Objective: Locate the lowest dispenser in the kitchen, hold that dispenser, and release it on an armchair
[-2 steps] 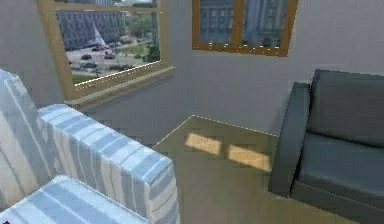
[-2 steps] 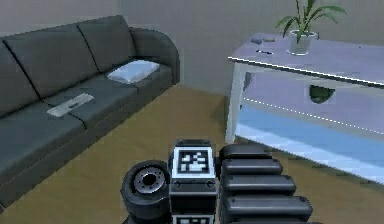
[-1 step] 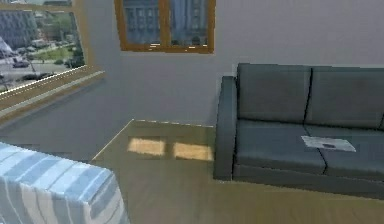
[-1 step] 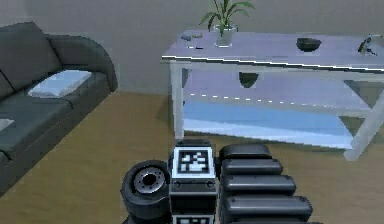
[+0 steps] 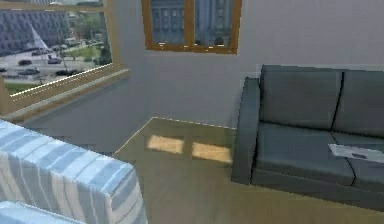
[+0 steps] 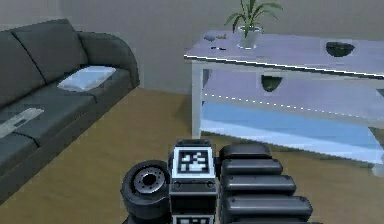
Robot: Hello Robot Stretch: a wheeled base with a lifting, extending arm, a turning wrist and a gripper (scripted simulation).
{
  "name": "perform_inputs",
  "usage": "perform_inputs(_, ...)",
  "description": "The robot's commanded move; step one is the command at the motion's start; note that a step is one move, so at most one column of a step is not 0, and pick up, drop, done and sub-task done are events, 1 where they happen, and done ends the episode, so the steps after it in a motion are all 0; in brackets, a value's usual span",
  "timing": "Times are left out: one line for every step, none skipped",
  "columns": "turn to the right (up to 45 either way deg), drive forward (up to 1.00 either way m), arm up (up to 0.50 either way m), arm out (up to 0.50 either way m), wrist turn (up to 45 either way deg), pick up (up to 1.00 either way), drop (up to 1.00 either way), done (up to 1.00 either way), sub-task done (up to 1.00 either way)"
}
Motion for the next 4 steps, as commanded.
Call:
perform_inputs(0.0, 0.55, 0.0, 0.0, 0.0, 0.0, 0.0, 0.0, 0.0)
perform_inputs(-9.0, 0.0, 0.0, 0.0, 0.0, 0.0, 0.0, 0.0, 0.0)
perform_inputs(0.0, 0.45, 0.0, 0.0, 0.0, 0.0, 0.0, 0.0, 0.0)
perform_inputs(-3.0, 0.0, 0.0, 0.0, 0.0, 0.0, 0.0, 0.0, 0.0)
